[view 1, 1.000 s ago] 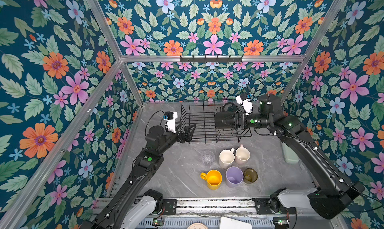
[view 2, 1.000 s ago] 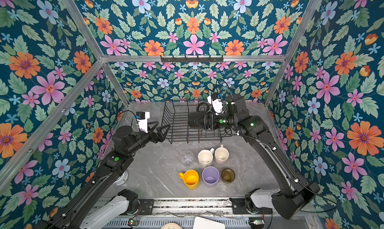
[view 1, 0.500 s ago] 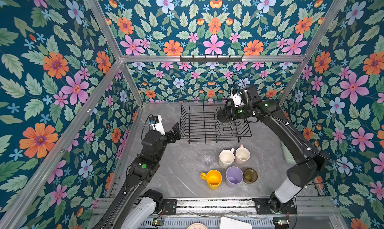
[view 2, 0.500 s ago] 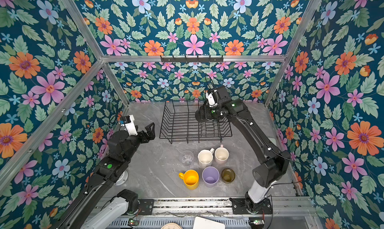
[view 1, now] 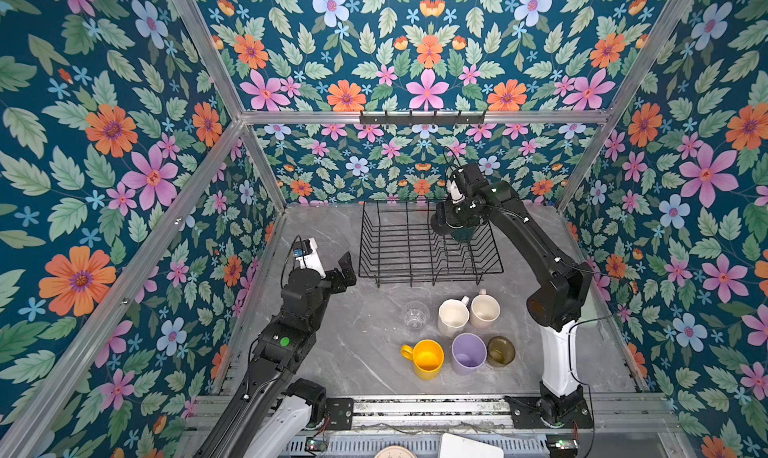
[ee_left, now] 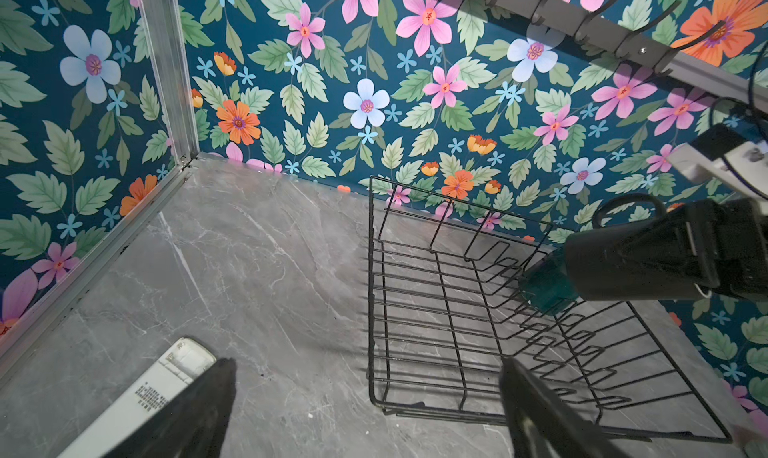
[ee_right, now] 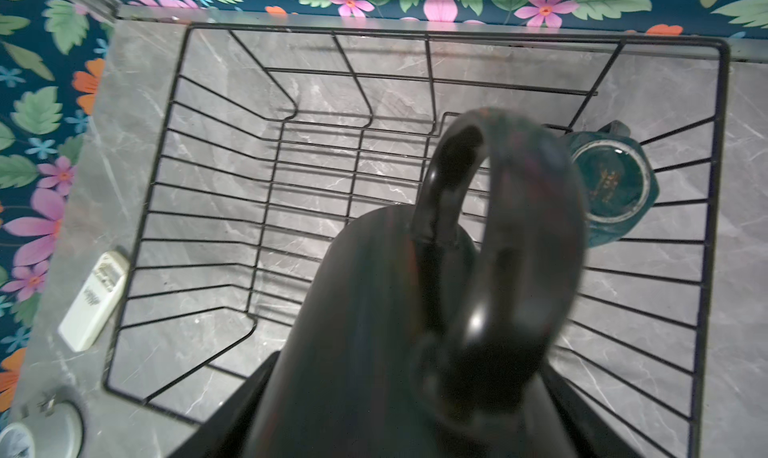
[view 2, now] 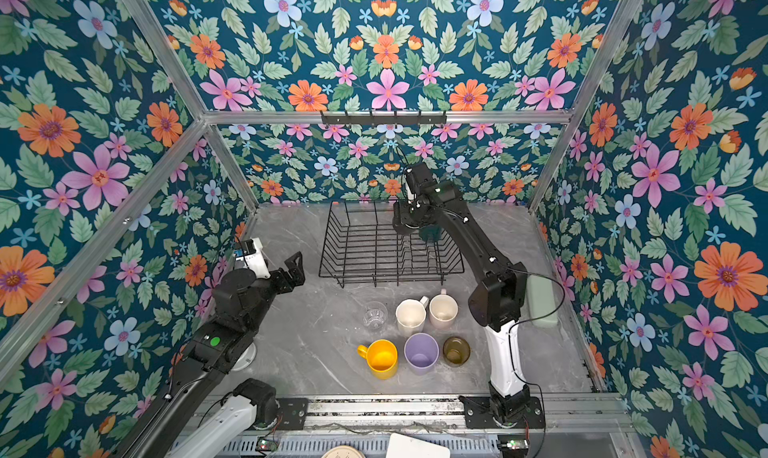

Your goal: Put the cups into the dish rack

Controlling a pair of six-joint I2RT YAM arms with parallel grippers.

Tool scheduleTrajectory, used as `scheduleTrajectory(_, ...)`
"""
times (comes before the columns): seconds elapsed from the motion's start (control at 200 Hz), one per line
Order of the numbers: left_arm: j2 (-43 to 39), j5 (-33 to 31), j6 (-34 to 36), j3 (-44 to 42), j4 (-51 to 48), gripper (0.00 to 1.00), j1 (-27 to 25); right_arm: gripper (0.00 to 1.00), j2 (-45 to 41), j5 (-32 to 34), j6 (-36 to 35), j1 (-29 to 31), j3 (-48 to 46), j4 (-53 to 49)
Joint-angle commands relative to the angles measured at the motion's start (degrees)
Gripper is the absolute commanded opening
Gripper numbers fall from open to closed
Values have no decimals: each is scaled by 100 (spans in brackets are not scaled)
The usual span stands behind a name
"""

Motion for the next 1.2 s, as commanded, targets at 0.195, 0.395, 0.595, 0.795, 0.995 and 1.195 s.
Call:
scheduleTrajectory(0.195,-61,-119,31,-51,-162,100,10,0,588,541,183,-9,624,-4)
scheduleTrajectory(0.395,-149,-143,27,-109,-209,100,10,0,943,662,205,-16,944,-36)
scheduleTrajectory(0.595,-184,-133,29,-121,-274,100,10,0,1360,651,270,-17,1358,-190)
scheduleTrajectory(0.795,-211,-120,24,-153,-296,100,10,0,1598,750,383,-44,1411,-166)
scheduleTrajectory(0.995,-193,-108,26,-153,-299,100,5,0,1770,831,427,-53,1398,-74)
scheduleTrajectory(1.195,-193,-101,22,-150,-308,100,7,0,1964,757,491,-88,1446,-18)
